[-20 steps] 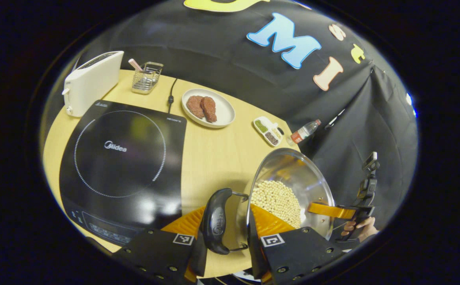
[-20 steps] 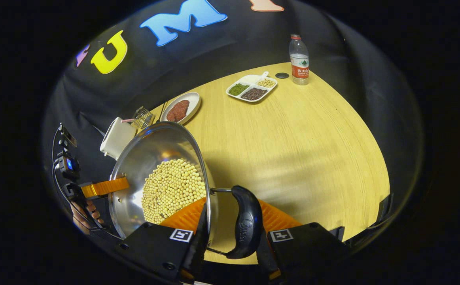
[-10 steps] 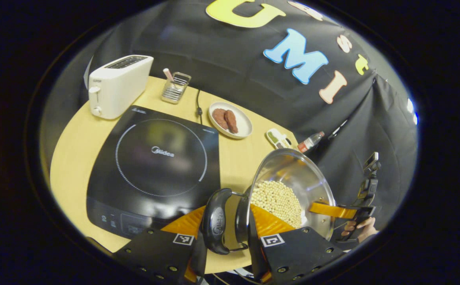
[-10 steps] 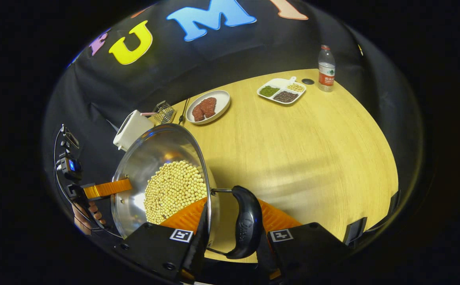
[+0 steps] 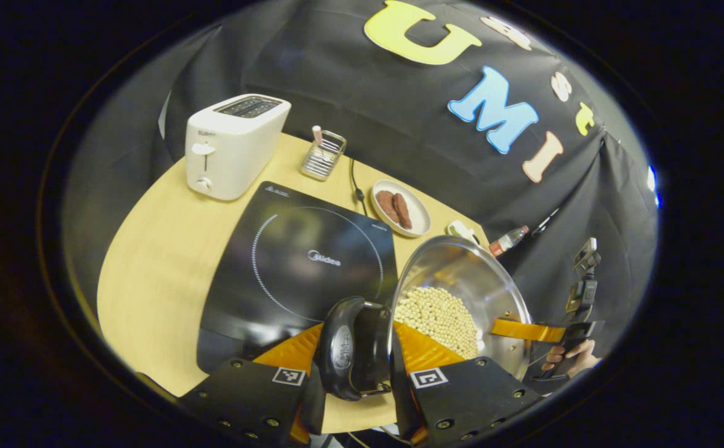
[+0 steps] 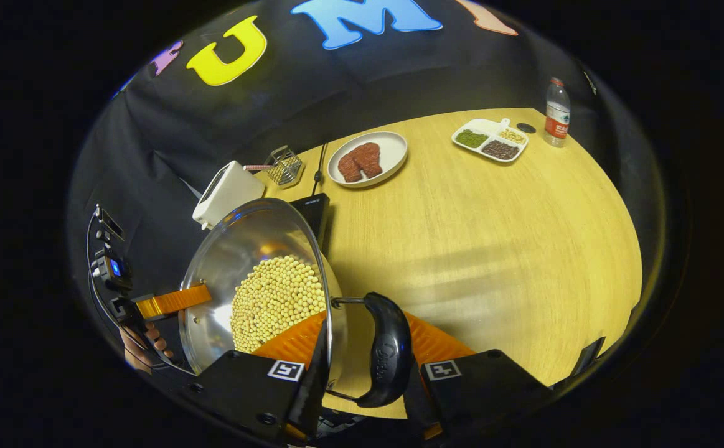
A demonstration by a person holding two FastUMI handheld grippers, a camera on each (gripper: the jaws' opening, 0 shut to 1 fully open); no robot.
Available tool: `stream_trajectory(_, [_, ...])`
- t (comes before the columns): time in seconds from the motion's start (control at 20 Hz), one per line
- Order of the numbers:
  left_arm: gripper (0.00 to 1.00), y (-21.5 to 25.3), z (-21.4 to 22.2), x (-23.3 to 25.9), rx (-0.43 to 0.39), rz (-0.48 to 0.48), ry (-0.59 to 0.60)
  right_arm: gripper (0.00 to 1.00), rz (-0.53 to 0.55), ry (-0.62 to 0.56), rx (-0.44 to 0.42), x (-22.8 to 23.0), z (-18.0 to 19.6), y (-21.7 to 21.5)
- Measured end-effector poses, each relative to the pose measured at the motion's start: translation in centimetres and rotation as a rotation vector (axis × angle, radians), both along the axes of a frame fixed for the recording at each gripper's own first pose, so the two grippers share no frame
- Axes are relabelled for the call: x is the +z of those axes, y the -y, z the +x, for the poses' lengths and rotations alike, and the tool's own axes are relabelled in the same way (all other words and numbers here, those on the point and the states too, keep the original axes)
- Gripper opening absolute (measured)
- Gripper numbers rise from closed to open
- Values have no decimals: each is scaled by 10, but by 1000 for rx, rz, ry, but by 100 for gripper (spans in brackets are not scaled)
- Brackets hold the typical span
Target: First push the handle of the pot to place it horizontally, then grasp the pot with both hands and set it on the induction cooktop.
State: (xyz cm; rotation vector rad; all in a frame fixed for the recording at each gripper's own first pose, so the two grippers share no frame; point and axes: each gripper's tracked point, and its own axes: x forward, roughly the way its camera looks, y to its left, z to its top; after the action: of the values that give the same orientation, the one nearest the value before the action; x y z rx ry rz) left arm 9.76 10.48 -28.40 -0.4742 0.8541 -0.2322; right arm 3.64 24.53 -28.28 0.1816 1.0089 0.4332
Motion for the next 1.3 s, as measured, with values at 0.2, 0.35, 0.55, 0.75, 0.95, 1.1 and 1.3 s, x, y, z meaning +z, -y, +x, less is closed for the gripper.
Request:
stream_trajectory(0.2, [46,-35,18,-10,16,21,-6,56,6,-17,1,-12,12,-35])
stream_trajectory(0.35, [46,-56,37,-14,17,43,-1,53,26,-21,-9,-17,22,-58])
stream_trajectory(0.55, [42,-77,62,-24,14,74,20,52,61,-17,-28,-28,39,-83])
stream_trajectory(0.75, [50,-94,85,-35,12,93,38,52,94,-29,-74,-37,53,-102])
stream_trajectory(0.95, [46,-104,100,-44,11,98,53,51,101,-18,-98,-46,68,-116])
stream_trajectory(1.1, [46,-111,108,-47,8,107,63,51,110,-18,-116,-53,78,-124])
stream_trajectory(1.3, [50,-117,116,-52,7,106,71,51,123,-14,-127,-59,84,-131])
